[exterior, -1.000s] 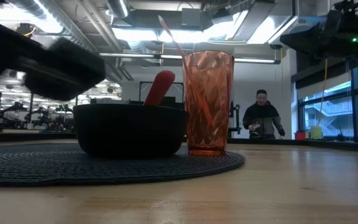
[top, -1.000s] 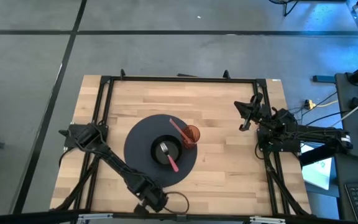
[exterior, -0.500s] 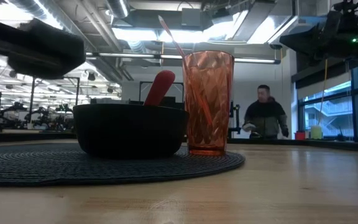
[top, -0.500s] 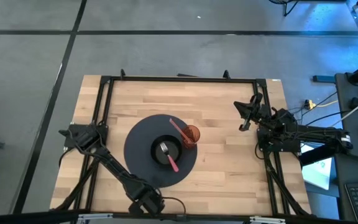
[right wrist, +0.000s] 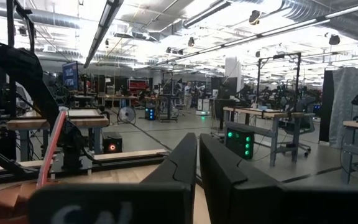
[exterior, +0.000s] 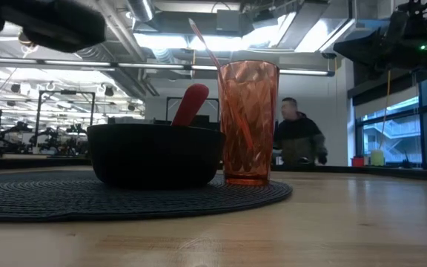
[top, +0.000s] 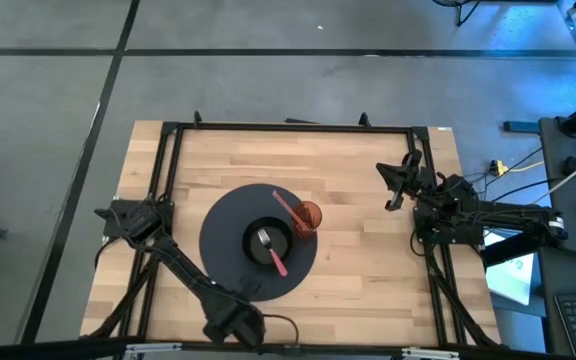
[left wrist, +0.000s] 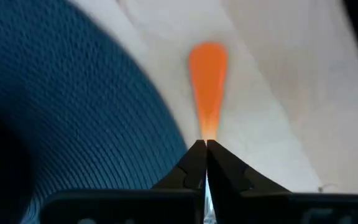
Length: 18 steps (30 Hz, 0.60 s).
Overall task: Pick & Place Utensil
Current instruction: Put the orange spoon into the black bowl
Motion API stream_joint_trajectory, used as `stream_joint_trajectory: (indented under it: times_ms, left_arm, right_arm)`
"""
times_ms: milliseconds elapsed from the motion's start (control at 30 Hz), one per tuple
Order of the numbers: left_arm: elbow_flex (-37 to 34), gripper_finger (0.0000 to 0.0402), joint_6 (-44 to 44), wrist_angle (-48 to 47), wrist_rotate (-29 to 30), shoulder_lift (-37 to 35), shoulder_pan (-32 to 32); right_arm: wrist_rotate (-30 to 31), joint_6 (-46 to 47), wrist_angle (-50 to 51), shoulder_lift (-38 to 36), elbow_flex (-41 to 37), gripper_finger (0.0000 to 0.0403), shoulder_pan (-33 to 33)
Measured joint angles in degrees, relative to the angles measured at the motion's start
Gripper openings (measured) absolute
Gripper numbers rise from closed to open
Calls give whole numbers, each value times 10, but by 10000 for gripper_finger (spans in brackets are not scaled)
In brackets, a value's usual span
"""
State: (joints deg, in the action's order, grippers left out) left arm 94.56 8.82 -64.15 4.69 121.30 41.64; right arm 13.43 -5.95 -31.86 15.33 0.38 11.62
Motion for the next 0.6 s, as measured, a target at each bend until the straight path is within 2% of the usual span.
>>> stream_joint_trajectory:
  times_ms: [100, 433, 600]
  left_arm:
    - [0, 22, 6, -7, -1, -1, 4]
    - [-66, 103, 63, 30, -12, -2, 18]
    - [-82, 123, 71, 33, -12, -4, 22]
  right_arm:
    - [-1, 0, 0, 0, 0, 21, 0]
    - [-1, 26, 0, 0, 0, 21, 0]
    - [-2, 37, 0, 0, 0, 21, 0]
